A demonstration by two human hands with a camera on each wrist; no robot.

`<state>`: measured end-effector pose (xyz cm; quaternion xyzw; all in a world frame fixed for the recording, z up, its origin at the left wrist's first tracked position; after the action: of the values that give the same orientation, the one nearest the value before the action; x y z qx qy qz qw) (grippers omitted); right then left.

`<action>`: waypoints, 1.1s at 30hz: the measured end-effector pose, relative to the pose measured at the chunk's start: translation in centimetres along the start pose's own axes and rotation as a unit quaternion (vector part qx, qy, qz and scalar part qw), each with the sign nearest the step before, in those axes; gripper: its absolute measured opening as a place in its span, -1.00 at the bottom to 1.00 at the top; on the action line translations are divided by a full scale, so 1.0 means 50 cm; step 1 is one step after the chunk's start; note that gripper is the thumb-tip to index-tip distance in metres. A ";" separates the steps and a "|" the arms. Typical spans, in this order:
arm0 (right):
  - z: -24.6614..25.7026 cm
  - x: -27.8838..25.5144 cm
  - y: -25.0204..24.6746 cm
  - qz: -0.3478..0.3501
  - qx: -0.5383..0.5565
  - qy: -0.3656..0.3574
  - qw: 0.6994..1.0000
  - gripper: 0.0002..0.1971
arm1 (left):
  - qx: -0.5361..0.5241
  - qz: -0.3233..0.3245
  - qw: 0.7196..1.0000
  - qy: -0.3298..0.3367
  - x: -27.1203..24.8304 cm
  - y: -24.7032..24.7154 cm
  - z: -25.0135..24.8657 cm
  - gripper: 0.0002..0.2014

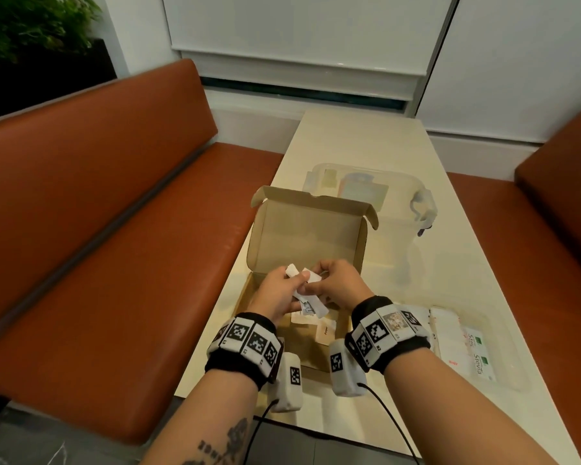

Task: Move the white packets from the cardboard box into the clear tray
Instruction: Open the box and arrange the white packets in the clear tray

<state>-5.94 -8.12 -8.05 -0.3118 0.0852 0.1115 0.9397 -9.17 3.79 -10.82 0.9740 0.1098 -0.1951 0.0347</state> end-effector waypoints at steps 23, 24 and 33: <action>-0.237 -0.102 -0.310 -0.084 0.231 0.061 0.967 -0.88 | 0.080 0.051 0.995 0.037 -0.062 0.361 -0.008 -0.84; -0.253 -0.110 -0.325 -0.091 0.234 0.070 0.965 -0.89 | 0.078 0.056 0.995 0.041 -0.063 0.381 -0.005 -0.83; -0.356 -0.160 -0.401 -0.123 0.235 0.118 0.957 -0.84 | 0.093 0.069 0.992 0.042 -0.059 0.496 0.029 -0.86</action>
<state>-9.97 -35.82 -8.92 -0.1012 0.1805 -0.0653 0.9762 -6.74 -21.09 -10.39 0.9855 0.0253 -0.1608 -0.0471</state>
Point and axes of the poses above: each hand's wrist, its own x-axis towards the middle knuckle, its own y-axis out of the palm, z = x × y, the point moved 4 cm from there along x, towards the middle knuckle, and after that the axes turned 6 degrees about -z, right-handed, at the moved point
